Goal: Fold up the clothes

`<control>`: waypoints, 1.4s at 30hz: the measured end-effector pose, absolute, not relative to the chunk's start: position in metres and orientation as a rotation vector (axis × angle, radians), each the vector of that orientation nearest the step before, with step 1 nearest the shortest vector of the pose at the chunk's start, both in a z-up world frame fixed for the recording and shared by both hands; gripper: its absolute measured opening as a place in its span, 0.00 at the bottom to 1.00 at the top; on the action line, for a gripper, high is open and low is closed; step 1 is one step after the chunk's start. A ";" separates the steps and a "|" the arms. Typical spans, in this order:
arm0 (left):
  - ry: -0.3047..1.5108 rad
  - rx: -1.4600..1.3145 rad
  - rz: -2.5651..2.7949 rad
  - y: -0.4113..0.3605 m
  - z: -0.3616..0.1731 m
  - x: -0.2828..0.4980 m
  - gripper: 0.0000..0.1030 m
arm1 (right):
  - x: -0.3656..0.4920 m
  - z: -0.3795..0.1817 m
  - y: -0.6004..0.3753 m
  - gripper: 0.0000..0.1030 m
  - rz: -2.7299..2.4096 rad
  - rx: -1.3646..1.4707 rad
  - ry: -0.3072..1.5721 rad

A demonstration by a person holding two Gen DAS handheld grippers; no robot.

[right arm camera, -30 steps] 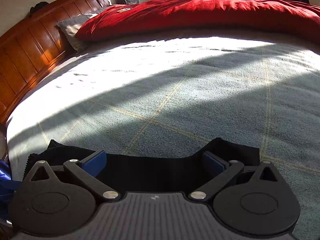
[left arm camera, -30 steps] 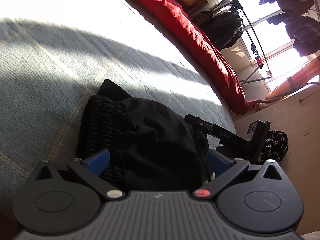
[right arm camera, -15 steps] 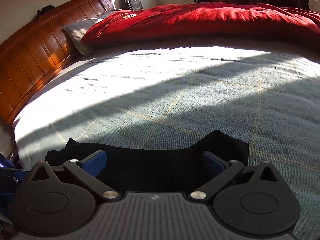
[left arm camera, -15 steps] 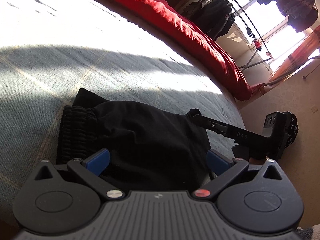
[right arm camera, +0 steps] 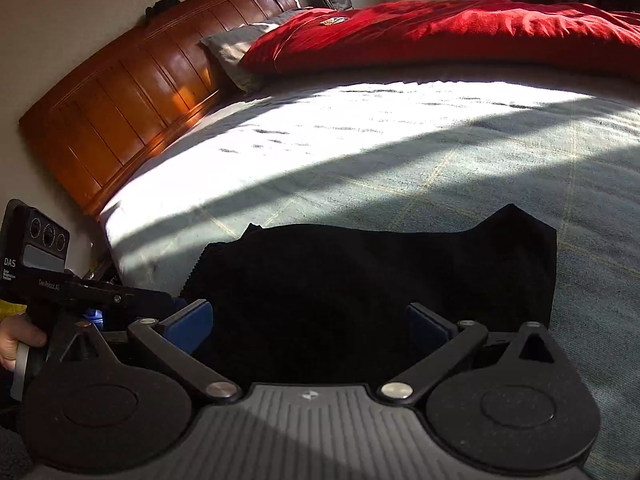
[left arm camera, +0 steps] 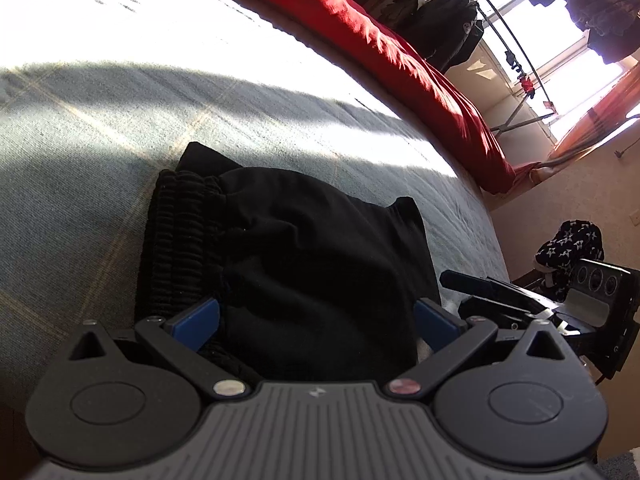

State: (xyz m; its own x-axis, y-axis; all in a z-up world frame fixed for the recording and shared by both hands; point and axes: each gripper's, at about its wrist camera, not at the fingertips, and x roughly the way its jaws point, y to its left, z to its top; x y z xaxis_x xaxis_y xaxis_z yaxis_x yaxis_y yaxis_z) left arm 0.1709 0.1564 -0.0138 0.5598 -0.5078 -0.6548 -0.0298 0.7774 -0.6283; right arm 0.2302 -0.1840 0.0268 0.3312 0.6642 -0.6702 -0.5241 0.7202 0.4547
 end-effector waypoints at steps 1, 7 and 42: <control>0.946 -0.645 -0.307 0.158 -0.015 0.168 0.99 | 0.222 0.025 -0.185 1.00 0.809 0.176 0.972; 0.921 -0.637 -0.322 0.160 -0.009 0.152 0.99 | 0.184 -0.008 -0.198 1.00 0.763 0.216 1.097; 0.965 -0.936 -0.259 0.208 -0.076 0.212 0.99 | 0.248 -0.042 -0.320 1.00 0.728 0.581 1.068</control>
